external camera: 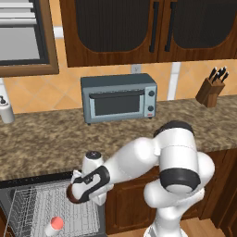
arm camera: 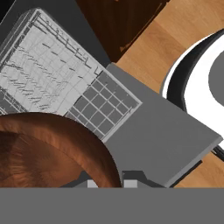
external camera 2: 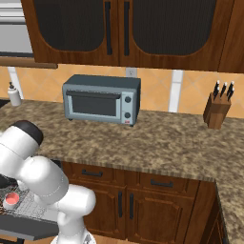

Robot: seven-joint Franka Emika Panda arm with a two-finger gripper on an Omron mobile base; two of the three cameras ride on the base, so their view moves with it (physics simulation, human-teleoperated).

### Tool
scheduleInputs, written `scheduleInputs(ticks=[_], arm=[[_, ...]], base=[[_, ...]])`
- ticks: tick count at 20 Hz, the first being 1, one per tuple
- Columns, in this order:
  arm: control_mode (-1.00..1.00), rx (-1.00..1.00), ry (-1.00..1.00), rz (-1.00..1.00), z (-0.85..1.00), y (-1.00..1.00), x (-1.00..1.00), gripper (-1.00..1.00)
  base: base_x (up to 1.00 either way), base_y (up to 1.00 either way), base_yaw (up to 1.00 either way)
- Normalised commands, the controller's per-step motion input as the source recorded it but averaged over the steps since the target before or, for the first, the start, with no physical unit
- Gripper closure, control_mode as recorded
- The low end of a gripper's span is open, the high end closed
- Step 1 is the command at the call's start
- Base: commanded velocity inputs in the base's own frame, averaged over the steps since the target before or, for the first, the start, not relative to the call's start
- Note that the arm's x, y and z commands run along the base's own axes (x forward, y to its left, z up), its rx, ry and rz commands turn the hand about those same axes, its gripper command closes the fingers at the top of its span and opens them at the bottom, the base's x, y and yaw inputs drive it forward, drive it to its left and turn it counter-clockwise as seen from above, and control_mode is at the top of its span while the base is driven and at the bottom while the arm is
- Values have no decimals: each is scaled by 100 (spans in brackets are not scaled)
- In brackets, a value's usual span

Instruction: Pick up the cup and bowl from the counter, place them in the dishwasher, and close the dishwasher door.

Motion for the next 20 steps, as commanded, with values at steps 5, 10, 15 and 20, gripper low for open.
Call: scheduleInputs(ticks=[5,10,15,20], arm=[[-100,0,0,-4,-21,0,-53,100],[-100,0,2,-9,-10,0,-49,100],[-100,0,13,-9,-40,0,0,100],[-100,-2,4,-8,-19,0,3,100]], base=[[0,0,0],[0,0,0],[0,0,0],[0,0,0]])
